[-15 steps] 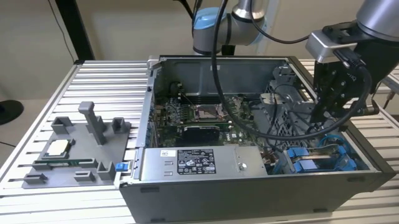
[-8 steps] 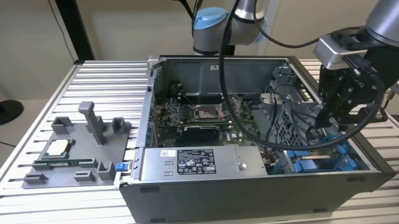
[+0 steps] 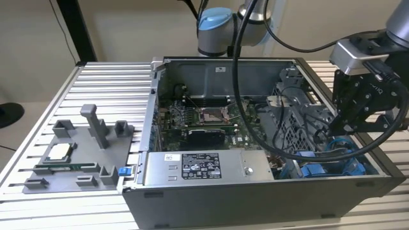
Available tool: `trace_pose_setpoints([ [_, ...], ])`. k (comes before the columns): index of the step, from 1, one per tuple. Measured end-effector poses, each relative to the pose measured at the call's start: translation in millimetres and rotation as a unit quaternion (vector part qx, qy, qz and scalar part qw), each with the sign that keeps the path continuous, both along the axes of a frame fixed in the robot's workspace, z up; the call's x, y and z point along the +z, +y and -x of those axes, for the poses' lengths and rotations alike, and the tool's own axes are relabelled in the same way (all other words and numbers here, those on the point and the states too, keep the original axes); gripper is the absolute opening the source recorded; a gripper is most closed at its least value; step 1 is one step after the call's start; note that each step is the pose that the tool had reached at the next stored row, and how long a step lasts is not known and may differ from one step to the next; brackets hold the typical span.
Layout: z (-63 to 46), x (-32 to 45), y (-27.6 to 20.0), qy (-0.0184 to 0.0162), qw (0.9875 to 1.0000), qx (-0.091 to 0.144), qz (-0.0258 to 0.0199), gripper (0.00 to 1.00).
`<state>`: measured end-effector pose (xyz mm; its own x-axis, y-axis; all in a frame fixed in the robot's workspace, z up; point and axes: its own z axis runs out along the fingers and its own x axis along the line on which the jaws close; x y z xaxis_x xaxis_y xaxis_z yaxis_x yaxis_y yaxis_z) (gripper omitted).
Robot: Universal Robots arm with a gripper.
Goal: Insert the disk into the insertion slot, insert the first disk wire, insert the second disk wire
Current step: 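Insert the first disk wire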
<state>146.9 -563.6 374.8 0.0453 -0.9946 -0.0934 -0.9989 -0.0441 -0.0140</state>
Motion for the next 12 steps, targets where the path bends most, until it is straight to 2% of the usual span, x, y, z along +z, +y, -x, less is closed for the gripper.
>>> trace_pose_setpoints([
  [4, -0.1, -0.9, -0.9, 0.0001, 0.9999, -0.010, 0.0030, 0.00],
  [8, -0.2, -4.8, -1.0, 0.0001, 0.9996, -0.028, 0.0034, 0.00],
  [12, -1.1, -8.0, -1.1, 0.0001, 0.9994, -0.036, 0.0042, 0.00],
])
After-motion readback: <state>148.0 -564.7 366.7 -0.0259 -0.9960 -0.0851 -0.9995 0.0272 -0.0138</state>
